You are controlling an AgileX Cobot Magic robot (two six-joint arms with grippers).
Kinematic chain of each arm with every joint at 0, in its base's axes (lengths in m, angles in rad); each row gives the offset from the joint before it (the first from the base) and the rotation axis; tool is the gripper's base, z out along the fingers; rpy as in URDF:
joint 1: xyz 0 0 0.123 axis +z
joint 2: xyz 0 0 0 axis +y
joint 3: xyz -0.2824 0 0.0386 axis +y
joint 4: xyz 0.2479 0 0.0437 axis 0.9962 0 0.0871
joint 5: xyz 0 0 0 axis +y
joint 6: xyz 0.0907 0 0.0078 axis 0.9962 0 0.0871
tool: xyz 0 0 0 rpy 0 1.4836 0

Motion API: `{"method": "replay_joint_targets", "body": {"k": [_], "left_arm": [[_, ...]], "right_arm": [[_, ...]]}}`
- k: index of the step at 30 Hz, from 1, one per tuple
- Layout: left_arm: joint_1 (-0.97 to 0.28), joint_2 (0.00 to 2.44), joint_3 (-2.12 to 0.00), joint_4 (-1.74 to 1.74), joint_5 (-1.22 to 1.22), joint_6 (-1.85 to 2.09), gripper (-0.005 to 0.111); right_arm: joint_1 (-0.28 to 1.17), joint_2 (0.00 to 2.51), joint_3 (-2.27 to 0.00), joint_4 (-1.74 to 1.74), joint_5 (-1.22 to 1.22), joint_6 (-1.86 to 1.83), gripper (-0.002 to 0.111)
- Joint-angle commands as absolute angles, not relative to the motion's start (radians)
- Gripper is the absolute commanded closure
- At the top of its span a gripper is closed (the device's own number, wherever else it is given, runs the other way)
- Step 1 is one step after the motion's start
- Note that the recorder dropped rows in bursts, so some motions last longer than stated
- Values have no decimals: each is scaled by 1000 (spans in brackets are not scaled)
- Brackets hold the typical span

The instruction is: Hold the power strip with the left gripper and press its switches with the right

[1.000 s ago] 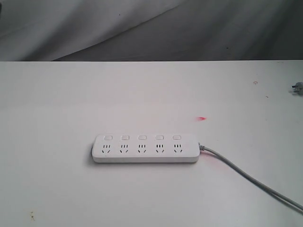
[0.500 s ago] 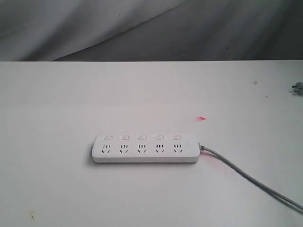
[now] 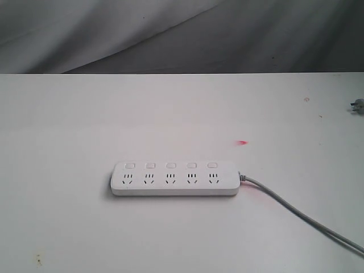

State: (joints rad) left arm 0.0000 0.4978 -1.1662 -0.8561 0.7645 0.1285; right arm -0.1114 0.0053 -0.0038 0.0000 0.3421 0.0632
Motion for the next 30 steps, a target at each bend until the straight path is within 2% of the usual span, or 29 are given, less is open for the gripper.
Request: {"method": "replay_joint_targets", "body": {"k": [1,10,30], "left_arm": [[0,494,-1166,-740,781,104,106],[0,494,-1107,-202,545,104,106],[0,480,-582,-112,128,-51,106]], "right_arm": [[-120,0,0,0,331,63,108],[-120,0,0,0,331,63,108],[-120,0,0,0,331,63,108]]}}
